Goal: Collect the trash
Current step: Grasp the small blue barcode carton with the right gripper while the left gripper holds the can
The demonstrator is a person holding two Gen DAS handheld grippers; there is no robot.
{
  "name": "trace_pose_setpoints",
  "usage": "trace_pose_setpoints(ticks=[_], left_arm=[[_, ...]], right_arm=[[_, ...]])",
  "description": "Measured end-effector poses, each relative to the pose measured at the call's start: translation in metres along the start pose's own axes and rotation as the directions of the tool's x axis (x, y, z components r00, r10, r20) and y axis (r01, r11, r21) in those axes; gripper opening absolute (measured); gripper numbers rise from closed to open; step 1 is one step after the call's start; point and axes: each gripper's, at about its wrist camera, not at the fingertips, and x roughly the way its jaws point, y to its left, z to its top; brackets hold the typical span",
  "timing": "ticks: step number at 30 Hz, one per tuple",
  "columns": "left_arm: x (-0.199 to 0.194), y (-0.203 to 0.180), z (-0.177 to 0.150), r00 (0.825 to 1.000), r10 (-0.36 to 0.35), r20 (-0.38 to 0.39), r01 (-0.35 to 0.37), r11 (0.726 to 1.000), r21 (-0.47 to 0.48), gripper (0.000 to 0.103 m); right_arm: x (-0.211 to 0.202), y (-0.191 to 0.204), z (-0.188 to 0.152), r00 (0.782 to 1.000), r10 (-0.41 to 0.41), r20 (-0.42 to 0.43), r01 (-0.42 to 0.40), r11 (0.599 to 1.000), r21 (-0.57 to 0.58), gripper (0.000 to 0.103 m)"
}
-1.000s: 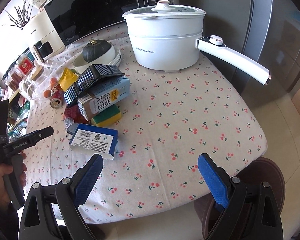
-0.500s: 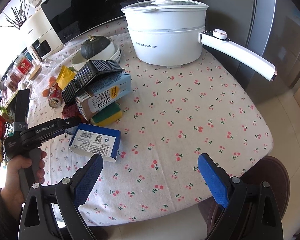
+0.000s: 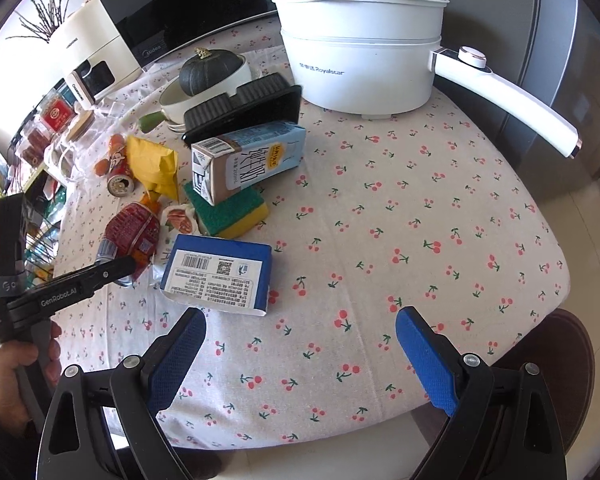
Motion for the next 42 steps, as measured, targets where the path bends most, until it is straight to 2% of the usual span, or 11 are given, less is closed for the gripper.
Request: trace_pose_setpoints(ticks=[3,6,7,11,21,24,27,28,31,35,42], left_arm=[[-0.013,0.006,-0.006,1.0,0.023,0.017,-0.024,1.0,0.018,0.054],[-0.025,0.011,-0.011,0.998,0.058,0.04,-0.06,0.997,0.042,0.053],[-0.027,0.012,-0.013,0.997,0.065,0.043,-0.067,0.997,0.047,0.053],[-0.031,0.018,-0.014,0.996,0.079,0.04,-0.081,0.995,0.056,0.053],[-0.033,0.023,-0.023,0.996,0.084,0.022,-0.085,0.993,0.084,0.053],[-0.022,0.028,-0.026,0.996,0.085,-0.034,-0.083,0.994,0.068,0.053],[-0.008,0.034,-0.029,0.992,0.093,-0.087,-0.089,0.995,0.051,0.053],[-0.005,0.035,-0.029,0.991,0.094,-0.094,-0.09,0.995,0.051,0.053],[-0.005,0.035,-0.029,0.992,0.09,-0.089,-0.085,0.995,0.05,0.053],[-0.011,0.035,-0.029,0.996,0.05,-0.068,-0.047,0.998,0.039,0.053],[-0.018,0.024,-0.031,0.998,0.044,-0.054,-0.041,0.998,0.057,0.053]], right_arm=[[0.013,0.015,0.001,0.999,0.016,-0.03,-0.017,0.999,-0.033,0.097],[0.027,0.025,0.003,0.996,0.066,-0.063,-0.066,0.998,0.0,0.098],[0.033,0.032,0.007,0.991,0.119,-0.06,-0.116,0.992,0.049,0.103],[0.041,0.045,0.014,0.988,0.152,-0.034,-0.149,0.985,0.083,0.103],[0.091,0.067,0.017,0.996,0.008,-0.086,-0.004,0.999,0.049,0.103],[0.101,0.059,0.015,0.994,-0.008,-0.108,0.017,0.997,0.077,0.103],[0.098,0.051,0.015,0.996,-0.006,-0.087,0.014,0.995,0.094,0.103],[0.096,0.049,0.014,0.996,0.01,-0.083,-0.001,0.995,0.101,0.101],[0.087,0.042,0.012,0.996,0.036,-0.078,-0.027,0.994,0.105,0.085],[0.069,0.036,0.009,0.998,0.034,-0.061,-0.03,0.997,0.064,0.076],[0.036,0.017,0.002,0.998,0.059,-0.027,-0.058,0.997,0.056,0.07]])
